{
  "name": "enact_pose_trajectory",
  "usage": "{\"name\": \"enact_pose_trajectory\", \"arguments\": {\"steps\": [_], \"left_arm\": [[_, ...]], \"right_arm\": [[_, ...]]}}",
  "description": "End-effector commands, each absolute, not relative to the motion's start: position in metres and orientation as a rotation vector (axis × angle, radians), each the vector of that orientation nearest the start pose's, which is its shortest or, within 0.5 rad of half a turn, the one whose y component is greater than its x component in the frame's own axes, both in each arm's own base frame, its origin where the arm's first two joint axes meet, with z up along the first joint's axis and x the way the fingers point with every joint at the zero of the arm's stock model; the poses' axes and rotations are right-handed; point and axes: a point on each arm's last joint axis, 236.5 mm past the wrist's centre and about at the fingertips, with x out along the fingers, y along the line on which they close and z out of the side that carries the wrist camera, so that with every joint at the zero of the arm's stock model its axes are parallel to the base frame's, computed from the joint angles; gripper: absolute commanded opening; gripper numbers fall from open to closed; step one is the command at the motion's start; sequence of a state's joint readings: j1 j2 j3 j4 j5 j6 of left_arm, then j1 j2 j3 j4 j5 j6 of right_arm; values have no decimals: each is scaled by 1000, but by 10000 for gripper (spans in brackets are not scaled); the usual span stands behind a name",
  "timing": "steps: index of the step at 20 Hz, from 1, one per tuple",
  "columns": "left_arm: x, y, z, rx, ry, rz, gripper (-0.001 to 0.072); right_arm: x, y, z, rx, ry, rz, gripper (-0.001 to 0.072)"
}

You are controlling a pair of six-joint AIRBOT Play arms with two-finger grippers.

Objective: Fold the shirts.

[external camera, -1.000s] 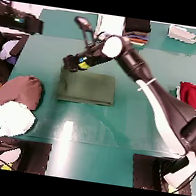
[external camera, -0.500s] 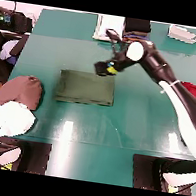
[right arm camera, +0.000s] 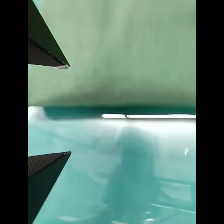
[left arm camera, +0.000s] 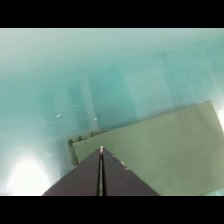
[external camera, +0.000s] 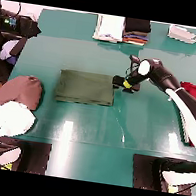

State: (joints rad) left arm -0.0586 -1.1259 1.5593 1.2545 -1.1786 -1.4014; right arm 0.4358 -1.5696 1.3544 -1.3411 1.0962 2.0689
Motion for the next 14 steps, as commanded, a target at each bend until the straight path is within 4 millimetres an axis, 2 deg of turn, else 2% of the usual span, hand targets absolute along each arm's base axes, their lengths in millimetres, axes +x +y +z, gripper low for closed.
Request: {"name": "enact_pose_trajectory", "arguments": {"steps": [1,5,8,9,11,12,14], "left_arm": [[409,-97,240,-51,729,-372,33],[404,-99,236,-46,753,-389,34],[401,-100,233,-40,767,-396,33],[400,-101,233,-41,773,-399,33],[399,-107,233,-43,773,-415,33],[397,-118,234,-32,767,-440,33],[391,-147,237,-4,750,-507,33]], "right_arm": [[388,251,-58,456,1476,84,592],[399,290,-72,472,1488,145,592],[397,300,-88,456,1528,146,586],[397,300,-92,439,1535,152,453],[402,301,-88,415,1508,188,90],[407,301,-83,409,1484,205,20],[418,290,-61,411,1431,223,21]]}}
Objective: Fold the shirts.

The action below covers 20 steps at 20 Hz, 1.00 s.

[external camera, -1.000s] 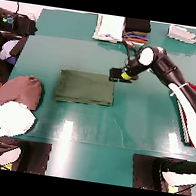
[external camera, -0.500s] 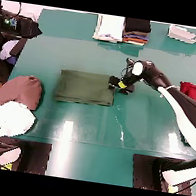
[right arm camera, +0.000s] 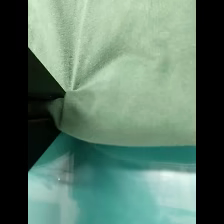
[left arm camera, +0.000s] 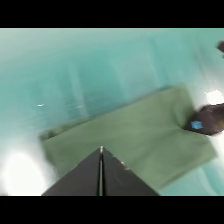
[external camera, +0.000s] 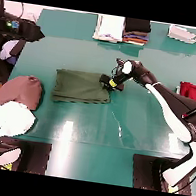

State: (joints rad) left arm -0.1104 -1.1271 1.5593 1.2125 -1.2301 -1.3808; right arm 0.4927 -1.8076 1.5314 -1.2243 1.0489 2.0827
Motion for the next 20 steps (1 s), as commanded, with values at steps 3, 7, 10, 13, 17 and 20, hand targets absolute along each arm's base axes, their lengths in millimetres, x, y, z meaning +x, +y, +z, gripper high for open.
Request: {"name": "enact_pose_trajectory", "arguments": {"steps": [3,7,10,13,17,20], "left_arm": [[378,-192,239,49,724,-604,33],[363,-229,245,73,692,-691,33],[357,-242,247,82,684,-723,33],[356,-244,248,72,681,-727,33],[356,-244,248,63,685,-724,33],[356,-244,248,42,693,-716,33]], "right_arm": [[445,244,-2,434,1304,237,20],[470,126,80,511,1123,131,20],[471,21,124,584,985,-19,20],[457,-83,152,644,858,-191,20],[425,-183,155,726,781,-388,19],[410,-220,158,758,736,-466,20]]}}
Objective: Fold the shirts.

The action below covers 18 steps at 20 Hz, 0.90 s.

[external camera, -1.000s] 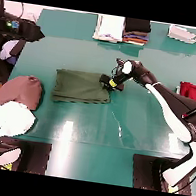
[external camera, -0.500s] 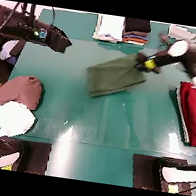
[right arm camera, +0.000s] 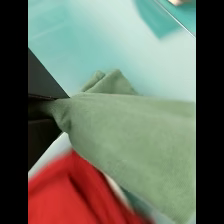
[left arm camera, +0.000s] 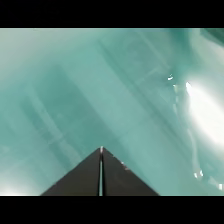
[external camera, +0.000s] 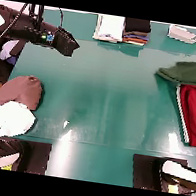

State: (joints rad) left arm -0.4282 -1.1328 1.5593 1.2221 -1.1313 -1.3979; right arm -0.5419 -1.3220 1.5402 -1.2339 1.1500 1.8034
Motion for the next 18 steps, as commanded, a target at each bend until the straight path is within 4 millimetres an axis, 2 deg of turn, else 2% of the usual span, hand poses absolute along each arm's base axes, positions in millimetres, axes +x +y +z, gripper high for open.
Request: {"name": "enact_pose_trajectory", "arguments": {"steps": [1,3,5,9,12,14,15,18], "left_arm": [[356,-244,248,42,693,-716,33],[356,-244,248,42,693,-716,33],[356,-244,248,42,694,-716,33],[353,-243,245,48,713,-719,33],[353,-243,244,48,715,-720,34],[352,-243,244,49,716,-720,33],[352,-243,244,49,718,-721,33],[349,-242,241,55,735,-724,34]], "right_arm": [[409,-227,159,757,722,-477,20],[410,-232,163,761,693,-483,20],[415,-234,180,756,647,-472,20],[420,-232,254,693,521,-432,19],[406,-230,290,653,495,-429,19],[394,-227,295,650,525,-433,19],[385,-226,290,655,563,-440,20],[354,-232,257,626,726,-489,20]]}}
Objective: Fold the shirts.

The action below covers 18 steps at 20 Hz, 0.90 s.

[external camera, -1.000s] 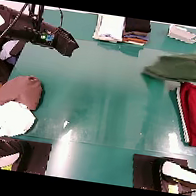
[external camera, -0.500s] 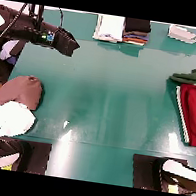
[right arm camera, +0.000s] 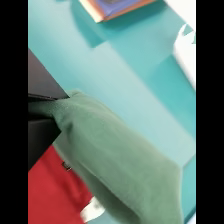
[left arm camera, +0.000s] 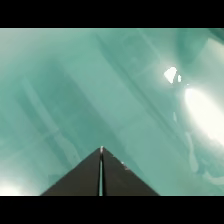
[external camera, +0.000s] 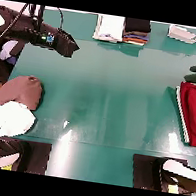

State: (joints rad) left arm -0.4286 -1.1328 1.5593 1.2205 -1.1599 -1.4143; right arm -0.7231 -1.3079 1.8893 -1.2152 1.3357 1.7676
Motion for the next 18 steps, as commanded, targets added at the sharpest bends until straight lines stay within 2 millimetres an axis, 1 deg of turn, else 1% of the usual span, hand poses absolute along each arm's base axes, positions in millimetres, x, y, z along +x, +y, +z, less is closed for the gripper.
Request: {"name": "enact_pose_trajectory", "arguments": {"steps": [1,2,5,7,9,12,13,14,15,16,17,18], "left_arm": [[348,-242,240,56,739,-725,33],[348,-242,239,58,743,-726,34],[344,-241,236,65,765,-730,33],[342,-240,233,70,777,-732,34],[342,-240,233,76,776,-736,34],[341,-240,233,76,777,-736,34],[341,-240,233,77,778,-736,34],[341,-240,233,77,780,-736,34],[340,-240,232,79,785,-737,34],[339,-240,231,80,790,-738,34],[339,-240,231,81,791,-738,34],[339,-240,231,81,790,-738,33]], "right_arm": [[340,-237,241,623,779,-531,20],[328,-241,226,623,815,-572,20],[283,-249,175,637,909,-680,20],[245,-253,138,622,973,-772,20],[214,-249,102,614,1028,-819,21],[186,-235,57,610,1077,-819,25],[179,-232,47,624,1088,-828,109],[172,-233,41,637,1085,-846,391],[166,-236,39,650,1078,-866,516],[160,-241,43,662,1060,-892,525],[157,-248,52,669,1033,-913,525],[159,-254,68,670,991,-924,525]]}}
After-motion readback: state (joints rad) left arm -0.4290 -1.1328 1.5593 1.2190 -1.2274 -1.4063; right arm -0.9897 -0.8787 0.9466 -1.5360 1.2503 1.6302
